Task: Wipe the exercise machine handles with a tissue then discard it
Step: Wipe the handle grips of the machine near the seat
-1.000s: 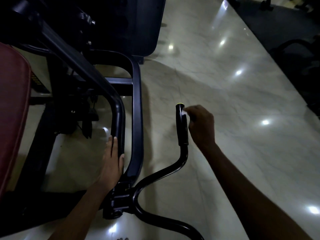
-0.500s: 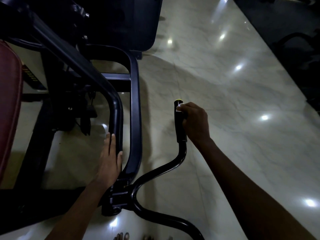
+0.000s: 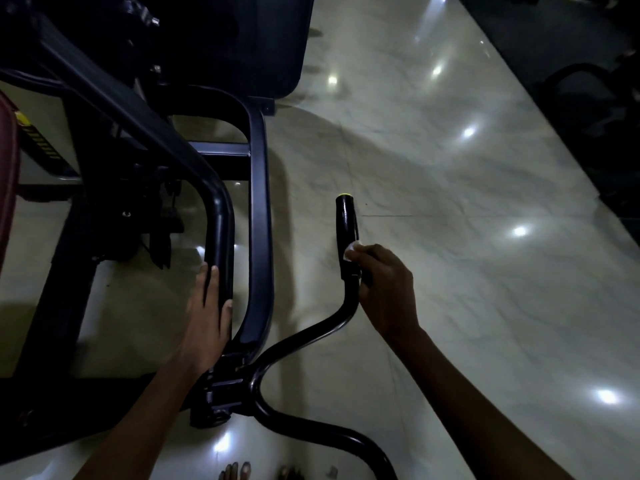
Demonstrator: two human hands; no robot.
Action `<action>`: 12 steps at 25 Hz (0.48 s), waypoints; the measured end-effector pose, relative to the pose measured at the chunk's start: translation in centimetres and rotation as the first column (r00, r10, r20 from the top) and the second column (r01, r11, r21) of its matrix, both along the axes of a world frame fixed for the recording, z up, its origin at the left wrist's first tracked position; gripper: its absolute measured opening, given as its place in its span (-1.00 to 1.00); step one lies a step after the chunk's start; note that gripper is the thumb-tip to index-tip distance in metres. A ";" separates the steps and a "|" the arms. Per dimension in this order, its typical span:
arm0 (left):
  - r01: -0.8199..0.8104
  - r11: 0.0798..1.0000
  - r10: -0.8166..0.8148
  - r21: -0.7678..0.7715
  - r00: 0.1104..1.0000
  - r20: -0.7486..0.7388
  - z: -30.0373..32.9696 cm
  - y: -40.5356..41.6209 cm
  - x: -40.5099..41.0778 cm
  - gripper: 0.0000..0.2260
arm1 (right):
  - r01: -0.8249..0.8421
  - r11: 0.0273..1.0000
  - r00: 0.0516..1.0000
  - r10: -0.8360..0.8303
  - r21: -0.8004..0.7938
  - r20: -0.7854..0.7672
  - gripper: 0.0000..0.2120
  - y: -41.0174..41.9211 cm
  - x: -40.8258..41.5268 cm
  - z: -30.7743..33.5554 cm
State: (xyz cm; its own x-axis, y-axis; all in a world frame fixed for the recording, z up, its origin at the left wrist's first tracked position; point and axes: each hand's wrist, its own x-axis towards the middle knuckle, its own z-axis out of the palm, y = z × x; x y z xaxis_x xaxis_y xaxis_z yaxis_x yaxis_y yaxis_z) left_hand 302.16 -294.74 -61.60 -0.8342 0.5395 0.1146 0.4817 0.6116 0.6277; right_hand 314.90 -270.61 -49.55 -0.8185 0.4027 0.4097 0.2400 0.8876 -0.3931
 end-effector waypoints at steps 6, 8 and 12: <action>-0.018 0.999 0.018 -0.027 1.000 -0.004 0.3 0.1 0.0 -0.41 | -0.121 0.987 0.992 0.116 -0.103 -0.046 -0.63 0.1 2.6 0.1; -0.007 0.999 0.007 -0.040 1.000 -0.002 0.3 0.1 0.0 -0.41 | -0.107 0.967 0.991 0.084 -0.231 -0.105 -0.68 1.4 1.9 0.7; -0.004 0.999 0.003 -0.054 1.000 -0.012 0.2 0.0 -0.2 -0.42 | 0.166 0.814 0.955 -0.274 -0.556 -0.116 -0.79 4.0 -3.5 1.5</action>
